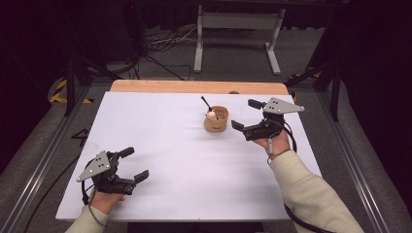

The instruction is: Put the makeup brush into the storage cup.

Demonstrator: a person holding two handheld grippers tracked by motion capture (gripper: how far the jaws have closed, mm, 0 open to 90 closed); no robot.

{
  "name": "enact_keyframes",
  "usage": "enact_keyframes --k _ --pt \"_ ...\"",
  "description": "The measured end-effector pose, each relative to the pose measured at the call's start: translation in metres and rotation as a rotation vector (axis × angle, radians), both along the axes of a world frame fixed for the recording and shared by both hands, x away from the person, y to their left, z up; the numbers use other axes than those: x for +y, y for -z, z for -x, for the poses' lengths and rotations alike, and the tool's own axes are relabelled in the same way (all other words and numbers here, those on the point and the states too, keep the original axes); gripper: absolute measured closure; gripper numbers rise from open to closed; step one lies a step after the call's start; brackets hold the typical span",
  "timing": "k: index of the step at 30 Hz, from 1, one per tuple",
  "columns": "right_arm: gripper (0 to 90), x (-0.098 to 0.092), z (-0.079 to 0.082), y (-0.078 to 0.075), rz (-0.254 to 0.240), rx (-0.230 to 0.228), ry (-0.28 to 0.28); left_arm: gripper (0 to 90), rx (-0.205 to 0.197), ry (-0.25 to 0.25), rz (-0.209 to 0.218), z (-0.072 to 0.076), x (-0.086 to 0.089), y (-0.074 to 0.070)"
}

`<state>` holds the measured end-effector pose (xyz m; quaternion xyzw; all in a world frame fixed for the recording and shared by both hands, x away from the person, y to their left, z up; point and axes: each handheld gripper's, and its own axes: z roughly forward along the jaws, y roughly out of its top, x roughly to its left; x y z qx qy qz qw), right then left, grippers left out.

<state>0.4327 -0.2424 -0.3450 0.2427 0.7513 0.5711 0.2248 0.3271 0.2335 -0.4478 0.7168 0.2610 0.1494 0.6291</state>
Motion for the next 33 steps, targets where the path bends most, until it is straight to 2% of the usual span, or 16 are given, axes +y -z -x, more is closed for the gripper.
enact_keyframes --k 7,12,27,33 --pt "0.0 -0.009 0.017 0.003 0.010 -0.002 -0.043 1.2 0.002 0.002 0.002 0.000 0.000 0.000" --pt "0.0 -0.014 0.025 0.008 0.016 -0.007 -0.053 1.2 0.005 0.006 0.001 0.000 0.000 -0.001" --pt "0.0 -0.018 0.047 0.038 0.039 -0.011 -0.087 1.2 -0.004 0.009 -0.003 0.001 0.000 -0.001" --pt "0.0 -0.019 0.053 0.052 0.027 -0.011 -0.098 1.3 -0.006 0.012 0.001 0.001 -0.001 -0.001"
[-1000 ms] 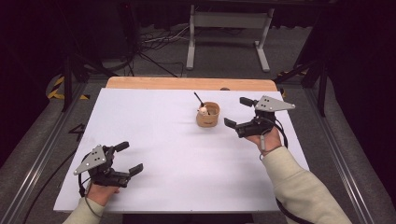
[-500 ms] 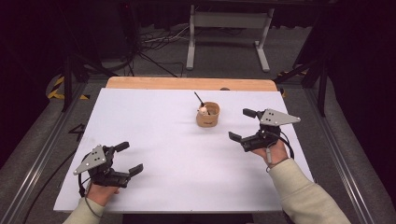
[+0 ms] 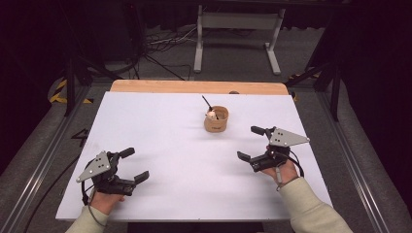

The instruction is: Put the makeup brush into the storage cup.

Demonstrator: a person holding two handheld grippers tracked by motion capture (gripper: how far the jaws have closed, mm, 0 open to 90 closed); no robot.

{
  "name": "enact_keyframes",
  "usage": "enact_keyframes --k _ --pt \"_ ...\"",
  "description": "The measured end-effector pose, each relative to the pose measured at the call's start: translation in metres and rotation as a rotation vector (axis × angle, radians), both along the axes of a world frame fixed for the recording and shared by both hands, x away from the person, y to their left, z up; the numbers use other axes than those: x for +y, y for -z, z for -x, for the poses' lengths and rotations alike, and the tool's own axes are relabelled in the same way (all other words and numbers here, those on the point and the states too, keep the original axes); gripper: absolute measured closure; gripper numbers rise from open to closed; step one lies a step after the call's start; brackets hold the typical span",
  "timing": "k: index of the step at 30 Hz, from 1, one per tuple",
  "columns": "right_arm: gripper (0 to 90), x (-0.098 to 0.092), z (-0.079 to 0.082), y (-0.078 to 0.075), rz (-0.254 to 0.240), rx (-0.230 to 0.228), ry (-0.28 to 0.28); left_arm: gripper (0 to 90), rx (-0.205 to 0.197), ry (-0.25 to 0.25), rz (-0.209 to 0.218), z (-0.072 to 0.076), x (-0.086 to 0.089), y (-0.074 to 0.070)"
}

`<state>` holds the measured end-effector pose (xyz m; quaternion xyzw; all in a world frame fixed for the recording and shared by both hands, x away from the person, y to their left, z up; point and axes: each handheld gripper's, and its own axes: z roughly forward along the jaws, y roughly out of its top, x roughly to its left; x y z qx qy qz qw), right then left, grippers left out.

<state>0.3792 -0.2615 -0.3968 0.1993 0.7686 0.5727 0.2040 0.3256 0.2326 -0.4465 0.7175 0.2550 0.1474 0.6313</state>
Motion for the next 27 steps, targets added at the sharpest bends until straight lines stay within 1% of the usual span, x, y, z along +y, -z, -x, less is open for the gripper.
enact_keyframes --k 3,7,11,14,22,24,27 --pt "0.0 -0.001 0.002 0.004 -0.001 0.002 -0.001 1.3 0.001 0.003 0.003 0.000 0.000 0.000" --pt "0.0 -0.002 0.005 0.013 -0.020 -0.003 0.005 1.3 0.001 0.010 0.008 0.000 0.000 0.000" --pt "0.0 -0.002 0.008 0.022 -0.023 0.000 0.007 1.2 0.000 0.015 0.010 0.000 0.000 0.001" --pt "0.0 -0.002 0.010 0.028 -0.037 0.003 0.011 1.2 0.001 0.017 0.009 0.000 0.000 0.001" --pt "0.0 -0.002 0.014 0.039 -0.071 0.012 0.020 1.1 -0.002 0.020 0.010 0.000 0.000 0.001" --pt "0.0 -0.002 0.015 0.041 -0.067 0.007 0.027 1.1 -0.001 0.021 0.010 0.000 -0.001 0.001" --pt "0.0 -0.003 0.017 0.044 -0.078 0.005 0.034 1.1 0.003 0.025 0.014 0.000 -0.001 0.002"
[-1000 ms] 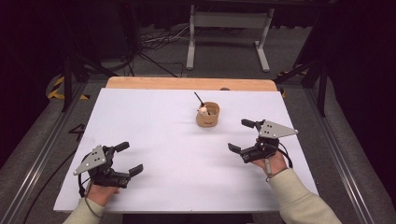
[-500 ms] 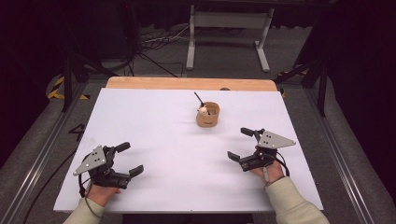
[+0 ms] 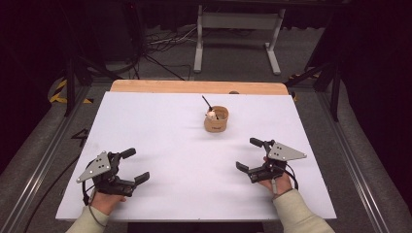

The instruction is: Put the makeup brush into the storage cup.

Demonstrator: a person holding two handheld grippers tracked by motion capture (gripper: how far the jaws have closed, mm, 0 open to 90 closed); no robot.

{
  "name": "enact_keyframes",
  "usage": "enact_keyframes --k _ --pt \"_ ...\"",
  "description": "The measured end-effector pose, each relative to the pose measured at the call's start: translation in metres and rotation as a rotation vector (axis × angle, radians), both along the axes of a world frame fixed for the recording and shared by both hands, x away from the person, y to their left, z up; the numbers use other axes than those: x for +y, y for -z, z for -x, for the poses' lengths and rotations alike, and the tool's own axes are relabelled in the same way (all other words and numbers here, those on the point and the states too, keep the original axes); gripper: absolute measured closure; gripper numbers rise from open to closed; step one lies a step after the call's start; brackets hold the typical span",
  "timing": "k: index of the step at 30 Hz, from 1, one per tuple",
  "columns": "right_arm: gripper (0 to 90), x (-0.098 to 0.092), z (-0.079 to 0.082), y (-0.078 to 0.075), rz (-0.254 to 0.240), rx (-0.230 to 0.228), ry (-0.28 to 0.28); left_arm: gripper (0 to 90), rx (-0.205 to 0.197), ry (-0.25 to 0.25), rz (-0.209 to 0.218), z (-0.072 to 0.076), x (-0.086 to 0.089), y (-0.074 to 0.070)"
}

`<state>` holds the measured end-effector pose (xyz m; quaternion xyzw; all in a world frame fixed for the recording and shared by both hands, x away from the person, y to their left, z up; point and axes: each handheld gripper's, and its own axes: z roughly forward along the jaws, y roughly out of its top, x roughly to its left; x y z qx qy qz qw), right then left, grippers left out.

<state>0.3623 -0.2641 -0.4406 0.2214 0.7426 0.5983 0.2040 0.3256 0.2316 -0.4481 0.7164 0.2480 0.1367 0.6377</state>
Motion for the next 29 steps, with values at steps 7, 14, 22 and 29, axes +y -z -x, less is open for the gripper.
enact_keyframes --k 7,14,22,29 --pt "0.0 -0.0002 0.0077 0.0059 -0.040 -0.021 0.058 1.1 0.000 0.005 0.007 -0.0007 -0.0002 0.0004" --pt "0.0 0.0012 0.0085 0.0072 -0.027 -0.019 0.061 1.1 0.009 0.001 0.027 -0.0003 -0.0008 0.0014" --pt "0.0 0.0030 0.0079 0.0078 -0.013 -0.012 0.053 1.1 0.016 -0.002 0.031 -0.0010 -0.0012 0.0036" --pt "0.0 0.0028 0.0079 0.0075 -0.016 -0.010 0.054 1.1 0.014 -0.001 0.030 -0.0008 -0.0007 0.0033"
